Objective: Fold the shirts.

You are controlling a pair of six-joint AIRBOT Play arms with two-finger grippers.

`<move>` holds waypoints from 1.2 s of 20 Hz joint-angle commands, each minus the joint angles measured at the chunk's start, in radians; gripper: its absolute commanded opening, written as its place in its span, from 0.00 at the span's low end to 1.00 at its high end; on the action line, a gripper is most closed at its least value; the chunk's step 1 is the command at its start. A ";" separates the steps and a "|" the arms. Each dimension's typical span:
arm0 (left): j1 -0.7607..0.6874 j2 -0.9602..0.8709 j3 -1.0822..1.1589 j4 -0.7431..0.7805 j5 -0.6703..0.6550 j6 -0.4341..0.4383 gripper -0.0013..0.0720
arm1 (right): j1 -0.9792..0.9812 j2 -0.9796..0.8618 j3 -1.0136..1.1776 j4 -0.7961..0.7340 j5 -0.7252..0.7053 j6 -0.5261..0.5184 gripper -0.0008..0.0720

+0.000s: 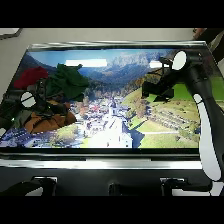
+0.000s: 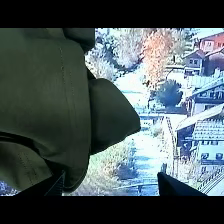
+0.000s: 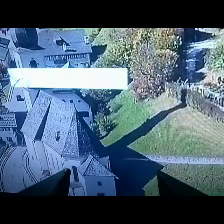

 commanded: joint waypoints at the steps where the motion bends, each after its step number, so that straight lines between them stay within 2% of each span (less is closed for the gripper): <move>1: 0.000 0.001 0.000 0.000 0.000 0.000 0.98 | 0.000 0.000 0.000 0.000 0.000 0.000 0.90; 15: 0.000 0.001 0.000 0.000 0.001 0.000 0.98 | 0.000 0.000 0.000 0.001 -0.001 0.000 0.90; 18: 0.000 0.000 0.000 0.000 0.059 0.000 0.98 | 0.000 0.000 0.000 -0.004 -0.068 0.000 0.89; 19: 0.000 0.000 0.000 -0.003 0.072 0.000 0.98 | 0.000 0.000 0.000 -0.007 -0.096 -0.003 0.87; 20: 0.000 0.000 0.000 -0.008 0.080 -0.001 0.98 | 0.000 0.000 0.000 -0.014 -0.106 -0.020 0.79; 22: 0.000 0.001 0.005 -0.035 0.079 0.001 0.98 | 0.000 0.000 0.000 -0.041 -0.118 -0.040 0.78; 24: 0.052 0.000 0.072 0.057 0.069 -0.014 0.99 | 0.000 0.000 0.000 -0.077 -0.124 -0.097 0.78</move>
